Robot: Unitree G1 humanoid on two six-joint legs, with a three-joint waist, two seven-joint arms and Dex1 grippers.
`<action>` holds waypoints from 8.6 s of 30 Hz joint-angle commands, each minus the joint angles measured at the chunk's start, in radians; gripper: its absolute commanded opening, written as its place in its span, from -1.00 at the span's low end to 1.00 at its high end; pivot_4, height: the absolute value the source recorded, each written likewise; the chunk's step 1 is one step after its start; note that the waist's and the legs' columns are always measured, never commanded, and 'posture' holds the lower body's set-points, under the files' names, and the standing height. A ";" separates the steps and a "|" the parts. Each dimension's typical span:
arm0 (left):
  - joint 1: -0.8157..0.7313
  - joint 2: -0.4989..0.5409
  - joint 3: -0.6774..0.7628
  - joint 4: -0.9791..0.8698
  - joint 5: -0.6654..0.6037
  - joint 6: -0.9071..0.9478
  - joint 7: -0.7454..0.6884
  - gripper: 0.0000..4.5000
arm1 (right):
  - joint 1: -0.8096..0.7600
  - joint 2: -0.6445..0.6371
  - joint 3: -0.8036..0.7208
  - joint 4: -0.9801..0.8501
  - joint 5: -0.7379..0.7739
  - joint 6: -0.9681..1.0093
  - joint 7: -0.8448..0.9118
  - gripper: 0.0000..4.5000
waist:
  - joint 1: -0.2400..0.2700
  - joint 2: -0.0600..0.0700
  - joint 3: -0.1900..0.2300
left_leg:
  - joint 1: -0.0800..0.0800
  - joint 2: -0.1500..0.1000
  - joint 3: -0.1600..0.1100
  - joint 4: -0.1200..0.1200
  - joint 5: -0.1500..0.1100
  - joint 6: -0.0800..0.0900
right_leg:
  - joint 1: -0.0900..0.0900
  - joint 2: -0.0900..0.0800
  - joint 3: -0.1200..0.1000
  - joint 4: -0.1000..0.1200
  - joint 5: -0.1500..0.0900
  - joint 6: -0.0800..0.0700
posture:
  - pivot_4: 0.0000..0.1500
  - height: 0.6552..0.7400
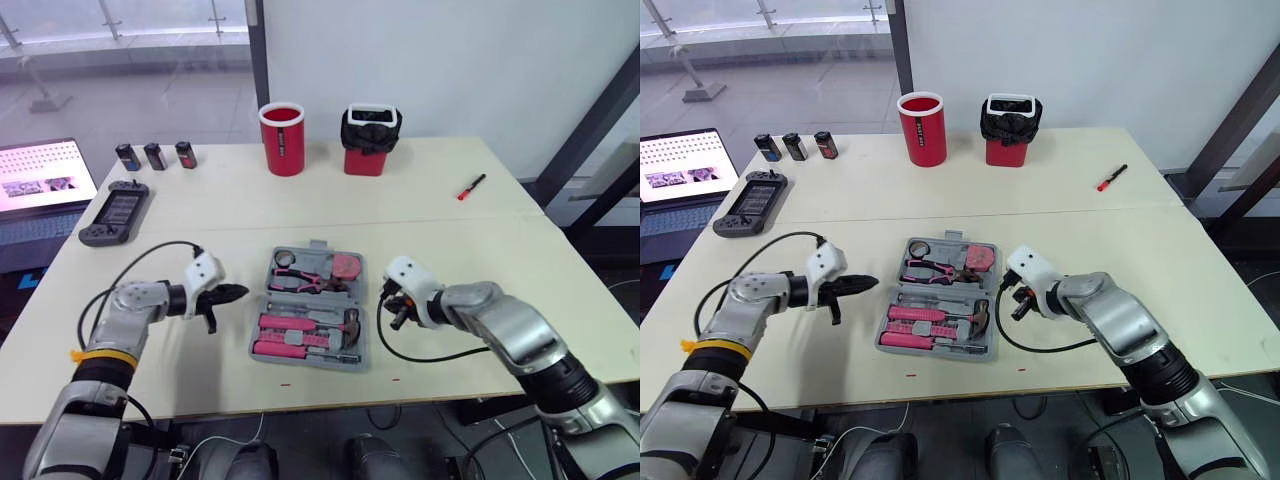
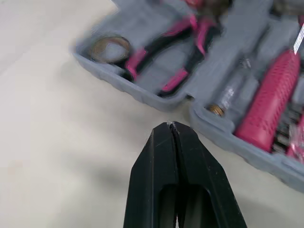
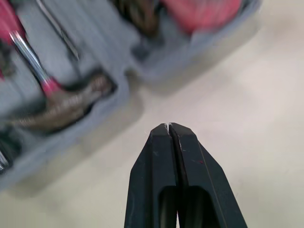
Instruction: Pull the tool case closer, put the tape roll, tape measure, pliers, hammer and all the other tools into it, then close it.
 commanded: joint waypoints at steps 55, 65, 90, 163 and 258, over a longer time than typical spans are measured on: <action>0.456 -0.111 -0.125 -0.677 0.073 0.269 0.060 -0.99 | 0.132 0.025 0.221 -0.234 -0.261 -0.006 0.199 -1.00 | 0.023 0.003 -0.003 | 0.003 -0.002 -0.005 0.008 -0.001 0.002 | 0.010 -0.001 -0.001 -0.002 -0.003 -0.004 | 1.00 0.97; 0.481 -0.098 -0.117 -0.681 0.068 0.257 0.060 -0.99 | 0.137 0.035 0.223 -0.245 -0.252 -0.008 0.204 -1.00 | 0.020 0.003 -0.003 | 0.003 -0.002 -0.005 0.007 -0.001 0.002 | 0.010 -0.001 -0.001 -0.002 -0.003 -0.004 | 1.00 0.97; 0.494 -0.049 -0.065 -0.673 0.037 0.268 0.109 -0.99 | 0.080 0.125 0.241 -0.170 -0.277 -0.031 0.176 -1.00 | -0.012 0.003 -0.003 | 0.006 -0.001 -0.007 0.005 -0.001 0.002 | 0.009 0.000 -0.001 -0.002 -0.003 -0.005 | 1.00 0.97; 0.393 0.174 0.126 -0.505 -0.118 0.268 -0.022 -0.99 | 0.032 -0.007 0.044 -0.062 -0.251 -0.222 0.253 -1.00 | -0.030 0.001 -0.001 | 0.010 -0.002 -0.007 -0.007 -0.001 0.002 | 0.006 0.001 0.000 -0.002 -0.003 -0.008 | 1.00 0.97; 0.489 0.210 -0.011 -0.662 -0.171 0.017 -0.083 -1.00 | -0.190 0.315 -0.345 0.368 0.312 0.007 0.289 0.97 | -0.035 0.012 -0.001 | 0.014 0.000 -0.012 -0.013 -0.001 0.001 | 0.007 0.008 0.002 -0.002 -0.005 -0.011 | 1.00 0.97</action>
